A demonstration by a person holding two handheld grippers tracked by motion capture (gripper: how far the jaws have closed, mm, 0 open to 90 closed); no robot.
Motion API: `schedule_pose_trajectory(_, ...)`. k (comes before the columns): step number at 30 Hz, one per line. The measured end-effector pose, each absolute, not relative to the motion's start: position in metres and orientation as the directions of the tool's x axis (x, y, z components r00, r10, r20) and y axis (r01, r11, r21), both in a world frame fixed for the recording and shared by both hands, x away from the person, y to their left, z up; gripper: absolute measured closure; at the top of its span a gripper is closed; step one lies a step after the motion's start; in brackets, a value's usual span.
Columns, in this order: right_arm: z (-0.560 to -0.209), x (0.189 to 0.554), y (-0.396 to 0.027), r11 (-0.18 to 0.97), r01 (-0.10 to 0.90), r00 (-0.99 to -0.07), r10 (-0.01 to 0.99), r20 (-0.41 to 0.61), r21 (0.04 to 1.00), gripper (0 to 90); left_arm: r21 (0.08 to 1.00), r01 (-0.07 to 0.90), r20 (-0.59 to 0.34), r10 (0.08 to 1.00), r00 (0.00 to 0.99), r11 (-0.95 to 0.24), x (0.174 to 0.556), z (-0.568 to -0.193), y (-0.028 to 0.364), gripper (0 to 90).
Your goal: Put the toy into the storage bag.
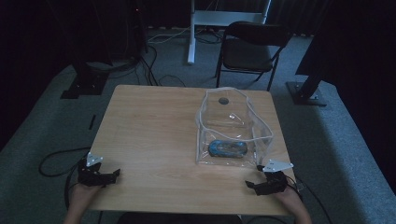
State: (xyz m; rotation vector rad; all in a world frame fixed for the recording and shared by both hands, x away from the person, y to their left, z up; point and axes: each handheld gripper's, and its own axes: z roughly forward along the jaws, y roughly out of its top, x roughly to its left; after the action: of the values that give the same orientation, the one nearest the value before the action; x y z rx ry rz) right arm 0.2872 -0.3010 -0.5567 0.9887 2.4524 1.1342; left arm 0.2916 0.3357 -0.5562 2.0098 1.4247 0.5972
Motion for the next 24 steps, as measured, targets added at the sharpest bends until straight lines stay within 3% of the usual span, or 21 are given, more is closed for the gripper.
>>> schedule_pose_trajectory(15, -0.561, 0.283, -0.314, 0.414, 0.542, -0.618, 0.786, 0.013, 0.731, 10.9, 0.693, 0.677, 0.02, 0.946, 0.324, -0.247, 0.292, -0.556, 0.336, 0.4)
schedule_pose_trajectory(21, -0.562, 0.284, -0.314, 0.318, 0.601, -0.471, 0.882, 0.003, 0.734, 10.5, 0.692, 0.677, 0.022, 0.945, 0.325, -0.249, 0.292, -0.556, 0.336, 0.3)
schedule_pose_trajectory(24, -0.562, 0.285, -0.311, 0.301, 0.608, -0.445, 0.895, 0.001, 0.734, 10.5, 0.692, 0.677, 0.022, 0.945, 0.325, -0.249, 0.292, -0.556, 0.336, 0.4)
